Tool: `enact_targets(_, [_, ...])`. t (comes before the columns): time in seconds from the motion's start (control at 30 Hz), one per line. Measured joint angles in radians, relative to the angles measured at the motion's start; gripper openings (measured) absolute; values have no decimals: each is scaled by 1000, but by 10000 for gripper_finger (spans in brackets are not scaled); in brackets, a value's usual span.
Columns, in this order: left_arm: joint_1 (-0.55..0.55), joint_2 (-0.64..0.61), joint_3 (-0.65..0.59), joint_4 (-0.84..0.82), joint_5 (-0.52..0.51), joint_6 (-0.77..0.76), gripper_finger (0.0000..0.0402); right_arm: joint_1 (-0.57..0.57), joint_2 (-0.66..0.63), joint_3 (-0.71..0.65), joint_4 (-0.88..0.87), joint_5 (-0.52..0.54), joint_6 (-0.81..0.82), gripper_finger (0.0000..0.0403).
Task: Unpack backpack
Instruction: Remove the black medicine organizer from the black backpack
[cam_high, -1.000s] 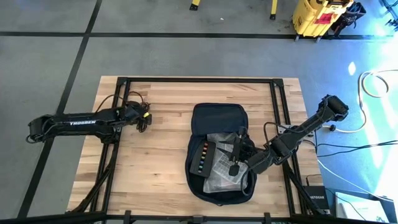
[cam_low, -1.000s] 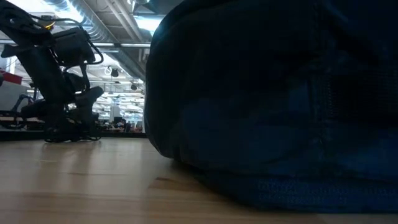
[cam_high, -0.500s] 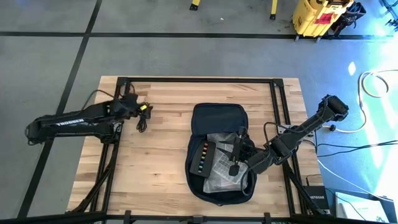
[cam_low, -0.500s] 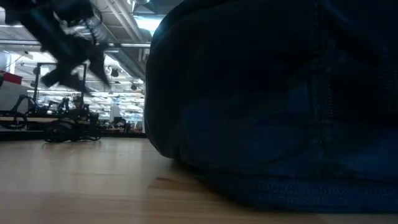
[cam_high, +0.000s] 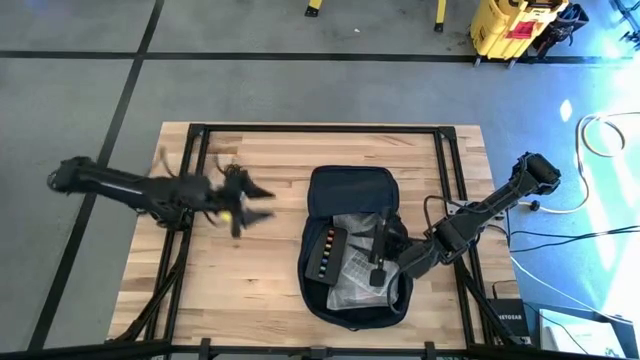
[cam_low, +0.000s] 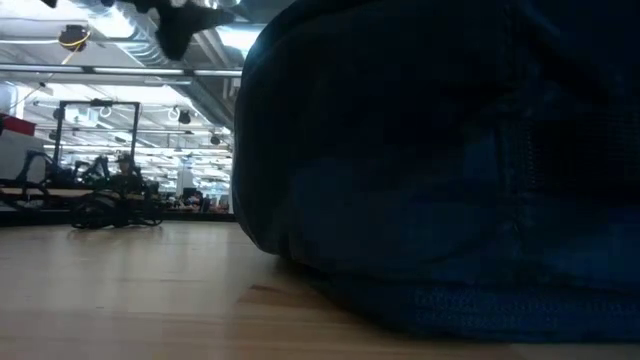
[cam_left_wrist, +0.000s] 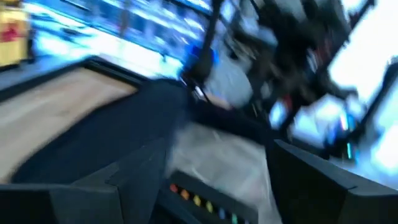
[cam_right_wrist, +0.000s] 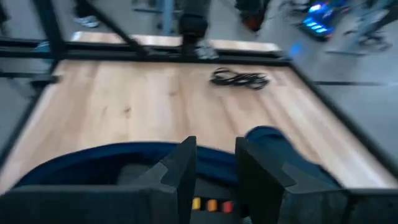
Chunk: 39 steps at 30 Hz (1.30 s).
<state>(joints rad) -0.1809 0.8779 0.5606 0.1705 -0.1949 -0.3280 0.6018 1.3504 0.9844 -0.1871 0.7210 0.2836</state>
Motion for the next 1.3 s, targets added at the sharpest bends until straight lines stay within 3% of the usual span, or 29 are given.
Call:
enact_targets(0.13, [-98,237,-2,138,15,157,271,0,40,1,-2,-37,6,95])
enact_targets(0.27, [-157,427,64,144,9,261,271,0,96,1,-7,-41,27,97])
enact_targets(0.5, [-175,635,239,114,-10,301,271,-15,120,1,-146,-79,220,148])
enact_targets(0.63, [-159,706,365,-18,2,360,271,-46,120,1,-220,-144,416,172])
enact_targets(0.77, [-134,770,465,-157,80,412,271,-84,151,1,-222,-290,523,171])
enact_targets(0.9, [-88,808,490,-170,200,397,271,-125,209,1,-206,-378,622,162])
enact_targets(1.0, [-58,822,490,-218,251,367,265,-156,247,0,-202,-397,710,156])
enact_targets(1.3, [-19,829,490,-352,240,358,237,-164,288,0,-154,-420,791,154])
